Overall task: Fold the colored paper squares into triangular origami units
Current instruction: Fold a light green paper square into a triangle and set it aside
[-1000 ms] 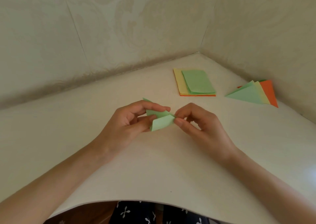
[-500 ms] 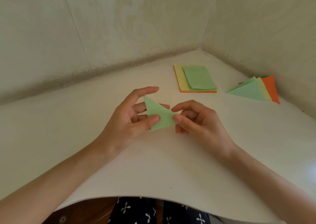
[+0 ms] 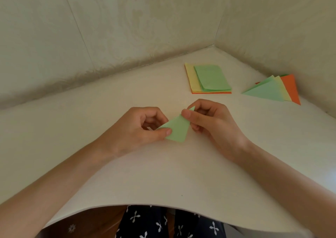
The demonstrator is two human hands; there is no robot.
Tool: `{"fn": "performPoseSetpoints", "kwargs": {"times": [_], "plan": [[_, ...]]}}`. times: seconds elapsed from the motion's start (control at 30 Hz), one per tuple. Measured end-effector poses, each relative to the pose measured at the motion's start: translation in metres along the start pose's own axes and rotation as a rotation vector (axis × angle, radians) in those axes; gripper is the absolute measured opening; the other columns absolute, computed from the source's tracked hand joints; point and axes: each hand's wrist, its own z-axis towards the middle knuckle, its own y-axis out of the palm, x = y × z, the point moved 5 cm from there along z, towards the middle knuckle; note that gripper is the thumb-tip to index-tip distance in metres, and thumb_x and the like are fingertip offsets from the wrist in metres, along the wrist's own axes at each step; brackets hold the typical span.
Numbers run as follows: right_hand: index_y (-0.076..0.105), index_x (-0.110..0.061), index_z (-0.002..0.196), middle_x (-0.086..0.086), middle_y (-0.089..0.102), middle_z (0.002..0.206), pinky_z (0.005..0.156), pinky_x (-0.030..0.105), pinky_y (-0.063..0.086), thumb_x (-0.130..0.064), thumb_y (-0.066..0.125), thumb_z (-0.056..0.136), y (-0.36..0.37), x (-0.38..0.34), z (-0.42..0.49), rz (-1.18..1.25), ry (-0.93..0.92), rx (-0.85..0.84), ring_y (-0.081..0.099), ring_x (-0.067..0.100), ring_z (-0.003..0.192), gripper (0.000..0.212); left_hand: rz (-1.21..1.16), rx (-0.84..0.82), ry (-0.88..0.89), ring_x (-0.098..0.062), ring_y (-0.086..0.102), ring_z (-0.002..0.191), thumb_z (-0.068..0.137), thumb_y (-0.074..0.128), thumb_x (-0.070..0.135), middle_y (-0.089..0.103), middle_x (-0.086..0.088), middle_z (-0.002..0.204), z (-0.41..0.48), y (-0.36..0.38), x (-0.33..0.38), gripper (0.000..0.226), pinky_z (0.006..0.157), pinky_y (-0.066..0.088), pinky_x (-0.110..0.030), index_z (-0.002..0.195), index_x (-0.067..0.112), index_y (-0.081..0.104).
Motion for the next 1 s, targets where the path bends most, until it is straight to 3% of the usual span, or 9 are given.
{"fn": "performPoseSetpoints", "kwargs": {"times": [0.07,0.2,0.33,0.43,0.57,0.7,0.83,0.9,1.0], "plan": [[0.051,-0.007,0.065,0.001,0.044,0.052,0.048,0.022,0.029,-0.024,0.066,0.072,0.006,-0.003,0.002,0.035,-0.01,-0.004,0.036,0.013,0.051,0.023,0.027,-0.02,0.008,-0.012,0.058,0.067,0.072,0.07,0.023,0.068,-0.004,0.075,-0.001,0.001,0.0,0.008,0.061,0.044,-0.02,0.079,0.019,0.068],[0.05,-0.009,0.061,0.001,0.046,0.054,0.048,0.023,0.029,-0.02,0.06,0.085,0.016,-0.008,0.009,0.018,-0.064,-0.011,0.037,0.015,0.052,0.029,0.053,0.021,0.018,-0.004,0.045,0.054,0.075,0.074,0.019,0.052,0.01,0.059,-0.002,0.002,0.002,0.011,0.051,0.034,-0.012,0.075,0.015,0.064],[0.049,0.005,0.063,0.01,0.043,0.059,0.05,0.022,0.03,-0.012,0.057,0.092,0.02,-0.009,0.011,-0.099,-0.109,-0.021,0.036,0.02,0.058,0.034,-0.039,0.08,0.035,-0.005,0.058,0.071,0.078,0.067,0.03,0.067,0.003,0.076,-0.003,0.001,0.005,0.014,0.064,0.043,-0.015,0.086,0.019,0.07],[0.046,0.004,0.065,0.004,0.041,0.059,0.051,0.021,0.031,-0.017,0.051,0.096,0.024,-0.007,0.01,-0.11,-0.132,-0.019,0.036,0.016,0.057,0.038,-0.033,0.139,0.049,-0.008,0.058,0.069,0.084,0.067,0.029,0.068,-0.001,0.074,-0.002,-0.002,0.004,0.019,0.065,0.042,-0.017,0.08,0.01,0.07],[0.047,0.011,0.068,0.011,0.039,0.063,0.05,0.02,0.03,-0.021,0.046,0.094,0.028,-0.007,0.007,-0.059,-0.153,0.011,0.034,0.019,0.057,0.041,-0.169,0.138,0.01,-0.004,0.063,0.07,0.08,0.062,0.021,0.072,0.002,0.074,-0.004,0.003,0.004,0.019,0.065,0.044,-0.012,0.079,0.006,0.073],[0.051,0.007,0.066,0.003,0.044,0.06,0.053,0.018,0.034,-0.014,0.046,0.098,0.026,-0.011,0.003,-0.103,-0.194,0.039,0.038,0.01,0.054,0.038,-0.239,0.101,0.02,-0.003,0.068,0.075,0.083,0.06,0.013,0.075,0.002,0.08,-0.006,0.007,0.008,0.015,0.067,0.045,-0.008,0.083,0.007,0.074],[0.05,-0.009,0.066,-0.012,0.044,0.059,0.057,0.012,0.034,-0.021,0.044,0.098,0.032,-0.009,0.0,-0.23,-0.202,-0.018,0.041,0.003,0.056,0.035,-0.237,0.216,0.042,-0.008,0.067,0.076,0.084,0.061,0.017,0.074,-0.003,0.08,-0.007,-0.002,0.006,0.018,0.071,0.046,-0.015,0.08,0.007,0.075],[0.049,-0.006,0.069,-0.012,0.044,0.06,0.058,0.019,0.035,-0.023,0.047,0.093,0.033,-0.006,0.001,-0.274,-0.194,-0.023,0.041,0.005,0.059,0.029,-0.226,0.283,0.051,-0.009,0.063,0.072,0.081,0.063,0.023,0.073,-0.004,0.077,-0.008,-0.006,0.003,0.019,0.069,0.046,-0.017,0.075,0.01,0.075],[0.047,0.002,0.072,0.003,0.045,0.066,0.061,0.036,0.04,-0.022,0.047,0.09,0.031,-0.005,0.002,-0.293,-0.2,-0.013,0.042,0.015,0.064,0.031,-0.197,0.281,0.052,-0.009,0.062,0.071,0.079,0.063,0.026,0.072,-0.007,0.077,-0.007,-0.004,0.001,0.02,0.068,0.045,-0.017,0.075,0.011,0.075]]}}
